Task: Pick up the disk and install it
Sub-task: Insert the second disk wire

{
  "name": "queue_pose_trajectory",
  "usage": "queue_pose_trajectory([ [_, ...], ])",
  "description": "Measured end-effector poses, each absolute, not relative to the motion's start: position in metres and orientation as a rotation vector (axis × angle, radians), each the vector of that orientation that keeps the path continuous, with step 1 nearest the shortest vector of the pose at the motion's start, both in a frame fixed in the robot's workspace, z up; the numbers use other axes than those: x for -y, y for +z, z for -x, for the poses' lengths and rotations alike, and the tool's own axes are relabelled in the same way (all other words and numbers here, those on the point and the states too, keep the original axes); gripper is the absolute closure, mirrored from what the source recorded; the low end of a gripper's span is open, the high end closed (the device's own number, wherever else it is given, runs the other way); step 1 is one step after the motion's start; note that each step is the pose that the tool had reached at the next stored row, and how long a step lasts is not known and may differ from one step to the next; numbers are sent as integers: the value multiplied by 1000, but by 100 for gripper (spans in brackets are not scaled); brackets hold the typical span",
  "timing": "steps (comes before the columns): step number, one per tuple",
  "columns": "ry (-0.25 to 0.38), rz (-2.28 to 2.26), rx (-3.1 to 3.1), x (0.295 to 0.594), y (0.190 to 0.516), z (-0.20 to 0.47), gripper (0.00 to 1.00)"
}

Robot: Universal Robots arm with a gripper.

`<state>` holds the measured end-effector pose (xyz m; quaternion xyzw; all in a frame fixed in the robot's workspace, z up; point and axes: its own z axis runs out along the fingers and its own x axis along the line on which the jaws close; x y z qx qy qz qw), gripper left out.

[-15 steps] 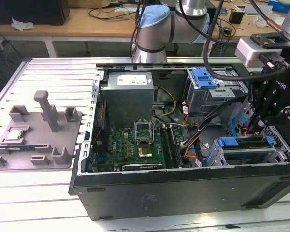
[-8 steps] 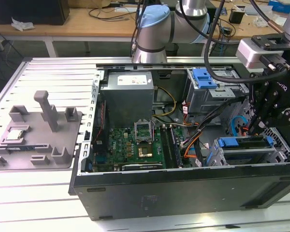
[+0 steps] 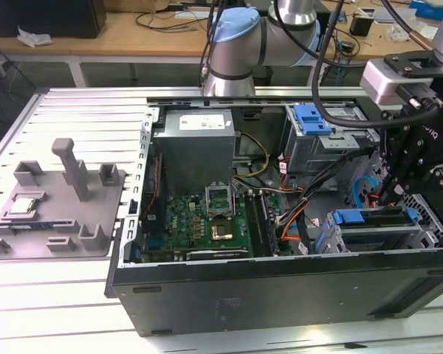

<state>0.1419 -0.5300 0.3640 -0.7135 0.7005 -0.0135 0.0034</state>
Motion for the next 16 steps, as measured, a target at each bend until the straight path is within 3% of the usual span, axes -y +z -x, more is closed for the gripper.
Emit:
queue_pose_trajectory([
  [16,-36,2235,-2192,532,363,-142,84],
])
